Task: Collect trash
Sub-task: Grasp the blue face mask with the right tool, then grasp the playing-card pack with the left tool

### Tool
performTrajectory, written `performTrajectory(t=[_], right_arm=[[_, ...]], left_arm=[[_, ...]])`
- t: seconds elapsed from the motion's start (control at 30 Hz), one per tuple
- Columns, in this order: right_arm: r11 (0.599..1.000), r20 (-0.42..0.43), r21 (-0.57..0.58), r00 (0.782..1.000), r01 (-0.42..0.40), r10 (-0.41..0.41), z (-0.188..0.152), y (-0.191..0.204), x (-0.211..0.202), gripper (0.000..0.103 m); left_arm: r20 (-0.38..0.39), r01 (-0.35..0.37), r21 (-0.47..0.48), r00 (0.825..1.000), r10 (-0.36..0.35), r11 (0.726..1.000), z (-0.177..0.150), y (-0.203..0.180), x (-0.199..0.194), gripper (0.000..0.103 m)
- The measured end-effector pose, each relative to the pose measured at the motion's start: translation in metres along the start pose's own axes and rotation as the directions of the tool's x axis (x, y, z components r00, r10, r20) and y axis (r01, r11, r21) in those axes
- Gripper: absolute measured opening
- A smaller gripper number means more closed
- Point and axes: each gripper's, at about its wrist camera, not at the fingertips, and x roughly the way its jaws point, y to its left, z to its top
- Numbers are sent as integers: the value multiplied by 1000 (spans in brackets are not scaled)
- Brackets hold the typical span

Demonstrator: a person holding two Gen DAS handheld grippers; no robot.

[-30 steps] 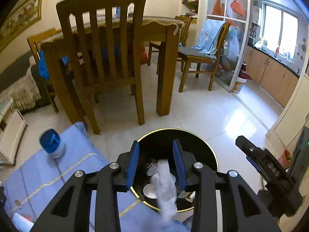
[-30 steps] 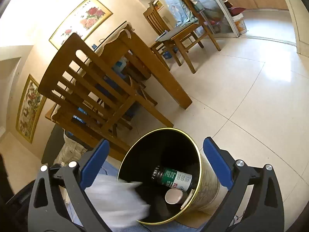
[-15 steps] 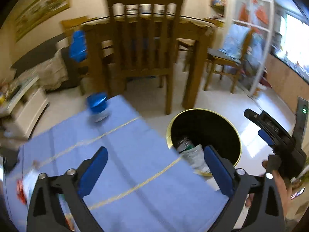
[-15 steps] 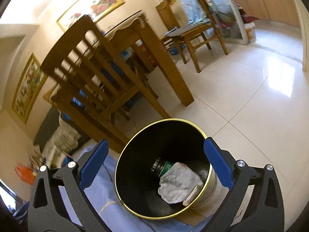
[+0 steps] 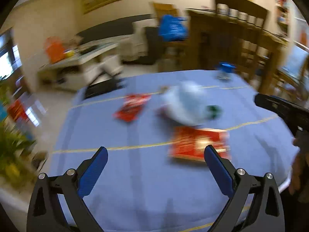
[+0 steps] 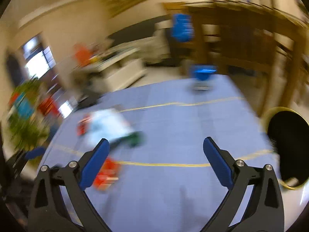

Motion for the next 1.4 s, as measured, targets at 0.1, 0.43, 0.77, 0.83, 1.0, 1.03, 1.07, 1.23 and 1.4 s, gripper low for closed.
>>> performTrajectory(t=[0.1,0.43,0.77,0.83,1.0,1.03,1.07,1.23,1.4], right_arm=[[994,-22,-107,1000,-23,21,6,56,22,94],[990,-176,-142,984,-20,-5,16,89,94,29],[998,-32,-6,997,-68,68,29,31,14,2],[999,-5,25,999,-47,47,31,8,0,2],[982,10,188,1000,-3,2,7,-72,-15,2],[978,11,210,1000,-4,2,1,-82,-15,2],[970,9,243,1000,-8,6,-7,-95,-14,2],[970,29,243,999,-25,19,-8,-105,-17,2],[965,46,250,997,-73,63,-8,-105,-22,2]], left_arm=[[-19,-7,-109,1000,5,994,-5,46,2,96],[-11,22,-210,1000,-25,977,-23,83,1,96],[-18,56,-164,998,-60,985,-21,62,12,96],[-32,90,-151,995,-96,984,-19,50,15,96],[-70,190,-121,977,-200,974,-18,11,22,96],[-81,221,-89,970,-228,971,-17,-3,23,96],[-92,235,-59,966,-240,970,-14,-12,26,96],[-160,279,-101,943,-292,955,1,-39,41,96],[-170,232,-184,950,-263,955,12,-44,52,93]])
